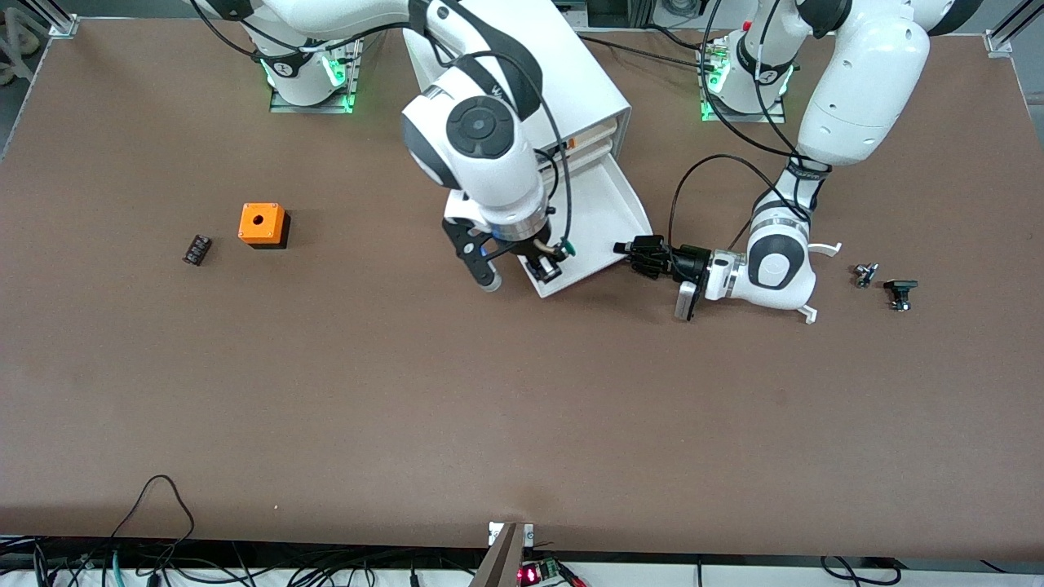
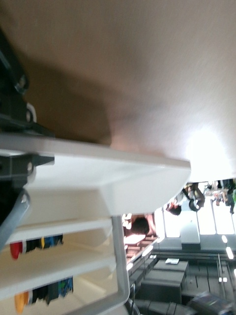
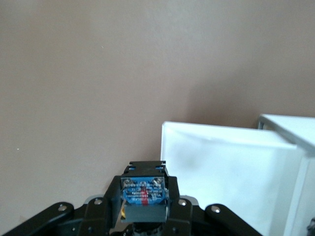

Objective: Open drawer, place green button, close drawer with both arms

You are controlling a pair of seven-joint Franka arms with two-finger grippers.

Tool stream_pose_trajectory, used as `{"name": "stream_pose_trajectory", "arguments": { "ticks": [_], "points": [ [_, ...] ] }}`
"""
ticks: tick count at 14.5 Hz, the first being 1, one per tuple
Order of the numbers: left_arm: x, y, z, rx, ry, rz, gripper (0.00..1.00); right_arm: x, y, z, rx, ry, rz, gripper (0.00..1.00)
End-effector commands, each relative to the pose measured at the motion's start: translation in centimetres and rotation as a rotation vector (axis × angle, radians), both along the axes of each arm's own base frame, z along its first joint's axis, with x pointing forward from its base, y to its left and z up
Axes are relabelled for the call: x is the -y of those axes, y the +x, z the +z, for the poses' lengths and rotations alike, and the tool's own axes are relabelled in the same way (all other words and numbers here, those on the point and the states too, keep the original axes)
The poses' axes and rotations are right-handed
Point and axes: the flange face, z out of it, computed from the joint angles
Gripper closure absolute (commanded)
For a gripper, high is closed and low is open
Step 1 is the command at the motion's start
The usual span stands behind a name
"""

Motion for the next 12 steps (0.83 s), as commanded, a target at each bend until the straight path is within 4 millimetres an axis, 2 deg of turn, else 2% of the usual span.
{"name": "stream_pose_trajectory", "arguments": {
  "ticks": [1, 3, 5, 7, 12],
  "points": [
    [-1.0, 1.1, -1.1, 0.027, 0.048, 0.005, 0.0, -2.5, -1.6, -2.7, 0.018, -0.001, -0.053, 1.0],
    [-1.1, 1.5, -0.3, 0.01, 0.052, 0.012, 0.0, -4.0, -2.7, -5.2, 0.027, -0.021, -0.07, 1.0],
    [-2.1, 2.1, 1.0, -0.006, 0.076, 0.012, 0.0, -5.2, -3.6, -7.4, 0.021, -0.023, -0.08, 1.0],
    [-2.0, 2.6, 3.3, -0.07, 0.092, -0.012, 0.0, -6.3, -4.7, -8.8, 0.015, -0.022, -0.09, 1.0],
    [-4.5, 6.1, 8.9, -0.177, 0.153, -0.044, 0.0, -8.2, -6.4, -11.7, 0.026, -0.023, -0.116, 1.0]
  ]
}}
